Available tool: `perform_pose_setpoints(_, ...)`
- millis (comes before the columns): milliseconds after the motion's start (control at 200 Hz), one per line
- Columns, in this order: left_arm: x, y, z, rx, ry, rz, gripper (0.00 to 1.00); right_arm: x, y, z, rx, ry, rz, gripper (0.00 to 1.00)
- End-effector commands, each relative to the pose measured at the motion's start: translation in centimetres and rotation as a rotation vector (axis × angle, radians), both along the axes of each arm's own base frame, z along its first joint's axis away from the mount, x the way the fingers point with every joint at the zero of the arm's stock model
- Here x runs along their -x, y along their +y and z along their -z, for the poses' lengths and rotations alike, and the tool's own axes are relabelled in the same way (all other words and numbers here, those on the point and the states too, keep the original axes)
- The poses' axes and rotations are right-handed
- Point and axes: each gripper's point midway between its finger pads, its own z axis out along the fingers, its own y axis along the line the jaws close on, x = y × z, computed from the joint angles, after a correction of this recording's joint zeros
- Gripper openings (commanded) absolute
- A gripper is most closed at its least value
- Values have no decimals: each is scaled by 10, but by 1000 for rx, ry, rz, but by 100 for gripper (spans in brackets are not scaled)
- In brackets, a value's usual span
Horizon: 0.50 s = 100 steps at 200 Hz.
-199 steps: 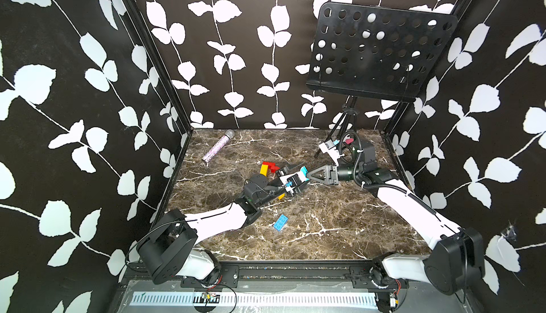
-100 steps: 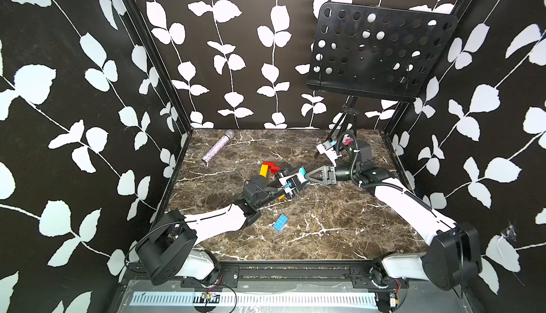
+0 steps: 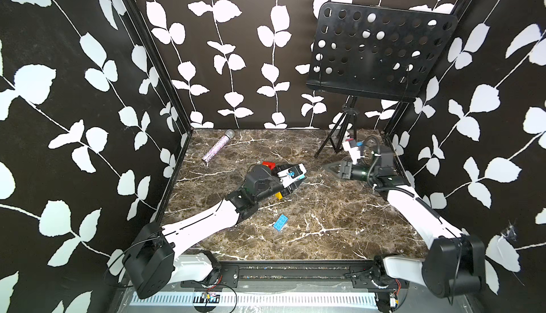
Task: Assemble the letter r with lego
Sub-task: Place the lego brick at the center of the board.
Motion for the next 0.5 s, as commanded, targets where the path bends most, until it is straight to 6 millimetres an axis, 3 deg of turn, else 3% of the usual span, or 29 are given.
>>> perform_pose_setpoints(0, 3, 9, 32, -132, 234, -60, 47, -4, -21, -11, 97, -83, 114, 54)
perform_pose_setpoints(335, 7, -36, 107, -412, 582, -153, 44, -3, -64, 26, 208, 8, 287, 53)
perform_pose_setpoints(495, 14, -45, 160, -582, 750, -246, 45, 2, -75, 32, 248, 22, 329, 53)
